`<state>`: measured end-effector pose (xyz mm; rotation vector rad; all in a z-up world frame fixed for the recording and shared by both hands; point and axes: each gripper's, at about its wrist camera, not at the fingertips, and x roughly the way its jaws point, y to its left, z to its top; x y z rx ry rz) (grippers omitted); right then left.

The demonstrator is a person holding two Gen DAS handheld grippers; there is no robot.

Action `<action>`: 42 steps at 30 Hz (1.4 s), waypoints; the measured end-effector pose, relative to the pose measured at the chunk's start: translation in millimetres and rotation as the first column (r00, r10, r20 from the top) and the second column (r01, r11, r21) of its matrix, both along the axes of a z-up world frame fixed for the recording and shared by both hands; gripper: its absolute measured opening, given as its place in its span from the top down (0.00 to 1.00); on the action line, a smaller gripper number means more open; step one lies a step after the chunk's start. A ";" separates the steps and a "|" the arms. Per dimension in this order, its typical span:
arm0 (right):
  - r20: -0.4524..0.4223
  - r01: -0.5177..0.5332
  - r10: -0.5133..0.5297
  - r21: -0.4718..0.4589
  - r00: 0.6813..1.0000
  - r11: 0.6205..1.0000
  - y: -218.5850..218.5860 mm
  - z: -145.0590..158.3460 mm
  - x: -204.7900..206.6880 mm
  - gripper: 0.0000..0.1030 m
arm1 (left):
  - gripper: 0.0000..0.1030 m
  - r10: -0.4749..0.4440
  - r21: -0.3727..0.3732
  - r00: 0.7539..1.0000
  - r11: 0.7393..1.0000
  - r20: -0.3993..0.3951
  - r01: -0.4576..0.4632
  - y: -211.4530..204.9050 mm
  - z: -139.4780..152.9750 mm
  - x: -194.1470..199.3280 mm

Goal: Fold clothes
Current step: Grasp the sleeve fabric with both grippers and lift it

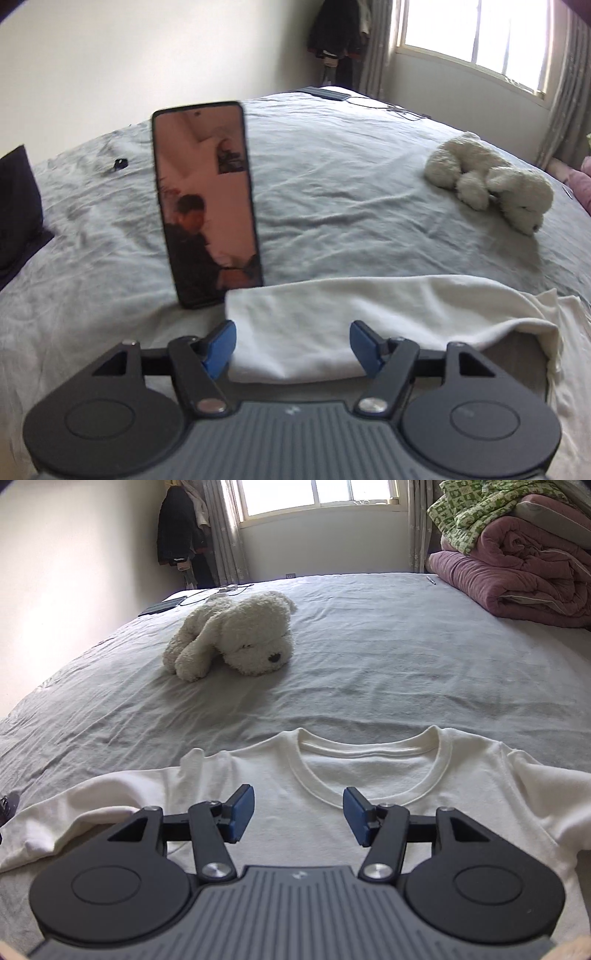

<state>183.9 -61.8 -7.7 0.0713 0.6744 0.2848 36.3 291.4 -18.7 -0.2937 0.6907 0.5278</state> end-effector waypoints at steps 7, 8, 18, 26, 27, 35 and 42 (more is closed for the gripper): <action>0.018 -0.061 0.061 -0.008 0.998 0.998 47.0 -6.6 -7.2 0.44 | 0.52 0.047 -0.155 0.999 0.987 0.015 -0.045 34.0 -21.5 -5.5; 0.021 -0.070 0.070 -0.011 0.997 0.998 52.5 -7.5 -6.7 0.49 | 0.52 0.047 -0.153 0.999 0.987 0.016 -0.044 34.7 -22.8 -4.6; -0.026 -0.120 0.121 0.054 0.992 0.991 76.4 -11.7 5.3 0.75 | 0.94 0.015 -0.012 0.995 1.000 0.094 -0.014 26.9 -0.9 -0.1; -0.144 -0.201 0.221 0.144 0.965 0.969 104.5 -34.8 2.5 0.79 | 0.94 0.018 0.189 0.935 0.978 0.354 -0.091 19.2 39.0 0.7; -0.140 -0.221 0.239 0.136 0.961 0.966 113.5 -37.6 0.0 0.79 | 0.94 0.019 0.188 0.925 0.977 0.380 -0.098 18.9 41.7 0.2; -0.048 -0.286 0.292 0.112 0.955 0.952 132.9 -21.1 -11.6 0.77 | 0.94 0.020 0.218 0.906 0.968 0.423 -0.124 9.2 48.4 3.3; 0.015 -0.012 0.011 0.060 1.000 0.998 85.4 -21.0 7.2 0.74 | 0.94 0.054 0.192 0.904 0.970 0.424 -0.148 16.6 53.2 -5.9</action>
